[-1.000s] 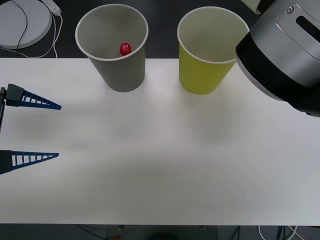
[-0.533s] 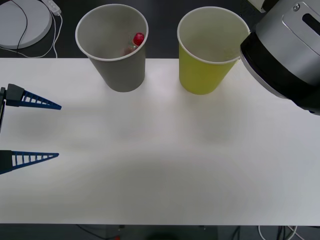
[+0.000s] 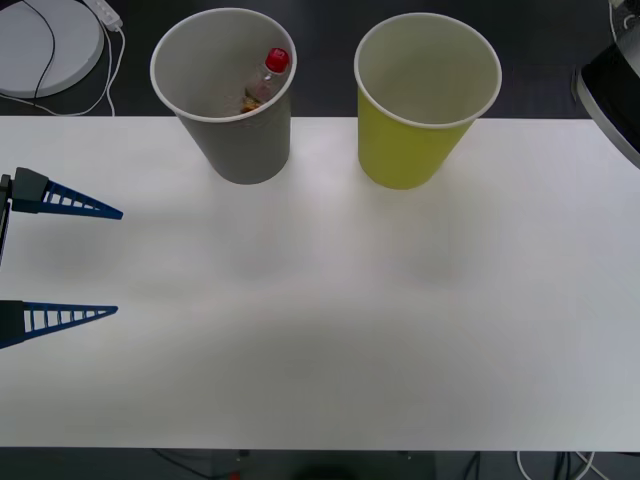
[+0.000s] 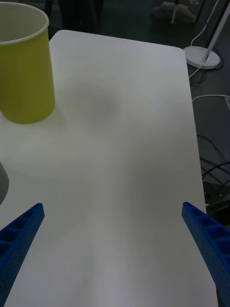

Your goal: Put the can into the green bin and the plastic bottle into the gray bin

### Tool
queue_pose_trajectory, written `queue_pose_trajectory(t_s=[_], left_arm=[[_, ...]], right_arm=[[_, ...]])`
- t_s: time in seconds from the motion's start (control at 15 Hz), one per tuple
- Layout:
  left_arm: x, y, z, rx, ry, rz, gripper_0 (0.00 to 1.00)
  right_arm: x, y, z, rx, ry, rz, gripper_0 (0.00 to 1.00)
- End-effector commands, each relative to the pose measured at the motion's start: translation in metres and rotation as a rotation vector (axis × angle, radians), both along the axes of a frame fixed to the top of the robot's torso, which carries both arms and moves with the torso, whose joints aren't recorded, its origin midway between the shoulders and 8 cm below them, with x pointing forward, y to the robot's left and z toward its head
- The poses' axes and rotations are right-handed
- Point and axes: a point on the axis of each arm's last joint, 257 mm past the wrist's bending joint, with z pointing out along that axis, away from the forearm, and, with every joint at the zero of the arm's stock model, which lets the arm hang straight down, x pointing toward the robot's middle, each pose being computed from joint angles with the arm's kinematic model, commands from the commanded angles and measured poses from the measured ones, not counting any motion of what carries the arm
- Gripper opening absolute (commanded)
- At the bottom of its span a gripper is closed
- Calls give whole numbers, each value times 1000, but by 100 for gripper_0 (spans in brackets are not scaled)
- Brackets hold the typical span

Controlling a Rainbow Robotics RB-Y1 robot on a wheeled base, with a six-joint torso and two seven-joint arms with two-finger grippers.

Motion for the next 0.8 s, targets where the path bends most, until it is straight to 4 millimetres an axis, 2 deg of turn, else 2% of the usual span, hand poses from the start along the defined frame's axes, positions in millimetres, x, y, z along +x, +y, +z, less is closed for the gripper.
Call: queue_pose_trajectory(t_s=[0.07, 0.27, 0.53, 0.8], left_arm=[[0, 0, 0, 0, 0, 0, 100], [0, 0, 0, 0, 0, 0, 100], [0, 0, 0, 0, 0, 0, 100], [0, 0, 0, 0, 0, 0, 100]], right_arm=[[-20, -18, -1, -15, 17, 55, 100], [-40, -34, -6, -13, 19, 112, 100], [-71, -61, -29, -54, -9, 182, 100], [-111, -83, -49, -60, -36, 257, 100]])
